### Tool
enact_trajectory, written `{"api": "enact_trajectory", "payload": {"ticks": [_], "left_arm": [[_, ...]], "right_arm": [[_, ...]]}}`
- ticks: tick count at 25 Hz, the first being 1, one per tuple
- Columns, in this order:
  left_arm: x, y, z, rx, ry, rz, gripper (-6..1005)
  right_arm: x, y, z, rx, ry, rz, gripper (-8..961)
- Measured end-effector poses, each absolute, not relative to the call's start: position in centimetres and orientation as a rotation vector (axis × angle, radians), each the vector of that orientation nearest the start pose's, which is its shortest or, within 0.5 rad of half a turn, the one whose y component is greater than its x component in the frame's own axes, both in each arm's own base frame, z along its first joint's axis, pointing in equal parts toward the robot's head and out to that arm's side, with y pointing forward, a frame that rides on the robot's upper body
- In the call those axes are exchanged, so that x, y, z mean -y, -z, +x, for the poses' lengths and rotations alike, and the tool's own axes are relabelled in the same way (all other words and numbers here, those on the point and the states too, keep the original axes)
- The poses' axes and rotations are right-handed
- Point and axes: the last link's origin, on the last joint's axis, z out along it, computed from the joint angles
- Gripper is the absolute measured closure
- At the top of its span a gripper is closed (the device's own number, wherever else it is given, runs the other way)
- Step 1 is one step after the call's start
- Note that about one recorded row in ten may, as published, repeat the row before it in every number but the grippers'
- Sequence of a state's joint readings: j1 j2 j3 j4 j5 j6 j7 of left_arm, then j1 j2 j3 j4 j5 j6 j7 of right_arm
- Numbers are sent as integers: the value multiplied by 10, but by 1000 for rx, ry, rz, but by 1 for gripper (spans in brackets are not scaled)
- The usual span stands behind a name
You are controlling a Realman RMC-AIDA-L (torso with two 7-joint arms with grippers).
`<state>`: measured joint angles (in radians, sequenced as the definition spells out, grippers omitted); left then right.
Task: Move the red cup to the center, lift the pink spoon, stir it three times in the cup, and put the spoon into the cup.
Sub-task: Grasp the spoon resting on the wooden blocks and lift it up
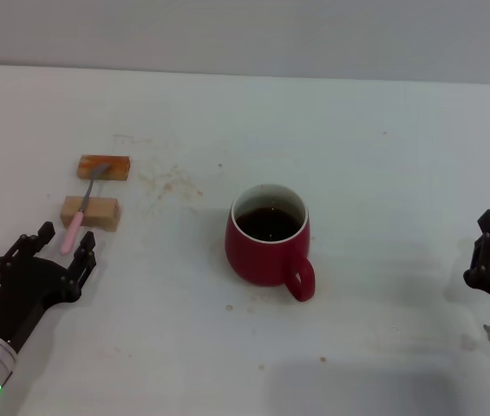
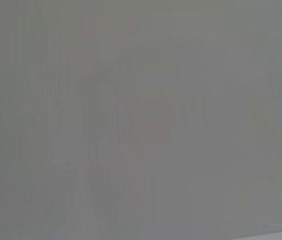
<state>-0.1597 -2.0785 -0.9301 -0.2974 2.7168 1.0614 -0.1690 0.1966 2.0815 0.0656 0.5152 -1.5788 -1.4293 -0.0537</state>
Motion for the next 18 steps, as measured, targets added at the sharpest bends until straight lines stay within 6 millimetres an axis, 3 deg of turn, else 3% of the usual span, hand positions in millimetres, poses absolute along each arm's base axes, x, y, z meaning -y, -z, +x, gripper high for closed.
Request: {"api": "enact_trajectory", "payload": {"ticks": [18], "left_arm": [[-243,67,-352,637,574,-1872,560]], "right_arm": [[-209,73,312,-716,-809,-1542,952]]}}
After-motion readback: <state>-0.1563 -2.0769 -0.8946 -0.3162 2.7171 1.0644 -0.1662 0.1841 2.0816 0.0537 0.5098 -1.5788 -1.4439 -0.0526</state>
